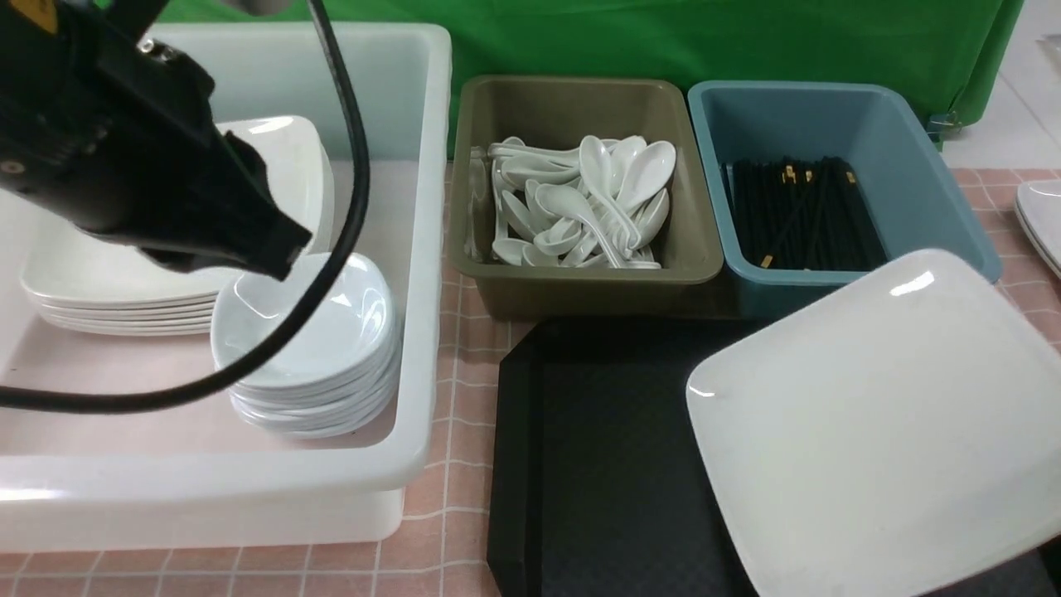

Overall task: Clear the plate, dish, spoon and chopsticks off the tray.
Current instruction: Use the right arm to grab a plate from the dinner plate

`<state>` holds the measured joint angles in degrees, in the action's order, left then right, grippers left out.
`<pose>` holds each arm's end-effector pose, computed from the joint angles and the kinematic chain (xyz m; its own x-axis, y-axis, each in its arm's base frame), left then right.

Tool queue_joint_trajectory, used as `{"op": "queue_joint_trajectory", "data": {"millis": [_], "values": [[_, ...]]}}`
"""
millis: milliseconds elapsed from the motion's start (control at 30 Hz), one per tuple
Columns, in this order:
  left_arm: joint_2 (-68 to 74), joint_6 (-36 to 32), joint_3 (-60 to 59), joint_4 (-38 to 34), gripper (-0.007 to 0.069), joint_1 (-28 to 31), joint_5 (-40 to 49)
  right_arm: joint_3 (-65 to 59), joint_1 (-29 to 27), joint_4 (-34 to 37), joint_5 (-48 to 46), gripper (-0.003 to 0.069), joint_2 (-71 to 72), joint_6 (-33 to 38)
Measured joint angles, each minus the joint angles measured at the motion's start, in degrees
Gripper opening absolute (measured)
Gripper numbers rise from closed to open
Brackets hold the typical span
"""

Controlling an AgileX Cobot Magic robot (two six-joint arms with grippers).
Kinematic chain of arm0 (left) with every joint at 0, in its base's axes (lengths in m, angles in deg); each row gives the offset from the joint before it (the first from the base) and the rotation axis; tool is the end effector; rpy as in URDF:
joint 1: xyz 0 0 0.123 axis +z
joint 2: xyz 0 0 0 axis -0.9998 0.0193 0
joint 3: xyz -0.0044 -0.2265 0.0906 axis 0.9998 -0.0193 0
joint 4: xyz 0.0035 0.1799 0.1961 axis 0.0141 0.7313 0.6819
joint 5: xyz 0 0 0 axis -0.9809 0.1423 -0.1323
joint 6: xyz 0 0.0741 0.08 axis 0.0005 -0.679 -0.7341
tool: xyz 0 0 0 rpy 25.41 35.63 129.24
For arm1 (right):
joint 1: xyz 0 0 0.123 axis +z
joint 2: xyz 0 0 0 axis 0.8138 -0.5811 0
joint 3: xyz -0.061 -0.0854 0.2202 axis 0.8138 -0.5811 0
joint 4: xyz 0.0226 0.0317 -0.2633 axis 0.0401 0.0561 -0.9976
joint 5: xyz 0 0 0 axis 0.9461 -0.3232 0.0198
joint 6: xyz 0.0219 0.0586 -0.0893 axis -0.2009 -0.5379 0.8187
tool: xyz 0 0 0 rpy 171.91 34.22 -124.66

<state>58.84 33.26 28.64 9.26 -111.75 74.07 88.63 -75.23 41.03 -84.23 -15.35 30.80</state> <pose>0.2515 -0.1083 0.3513 -0.7053 0.4573 -0.5417 0.5075 0.8592 0.0647 0.2623 -0.0610 0.2328 -0.8404 0.2848 -0.4611 0.1678 0.9457 0.2783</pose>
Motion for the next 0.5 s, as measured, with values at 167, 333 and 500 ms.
{"op": "queue_joint_trajectory", "data": {"millis": [167,333,500], "values": [[-1.5,2.4,0.1,7.4,0.0000,0.0,0.1,6.4,0.0,4.9,-3.7,0.0076,4.1,0.3],[-5.7,9.8,0.3,25.0,0.0000,1.9,-1.8,12.3,0.1,18.2,-5.7,0.0076,6.1,2.6],[-11.0,7.9,0.4,19.4,0.0005,12.7,-2.6,15.6,7.0,29.0,-1.5,0.0076,5.9,3.0]]}}
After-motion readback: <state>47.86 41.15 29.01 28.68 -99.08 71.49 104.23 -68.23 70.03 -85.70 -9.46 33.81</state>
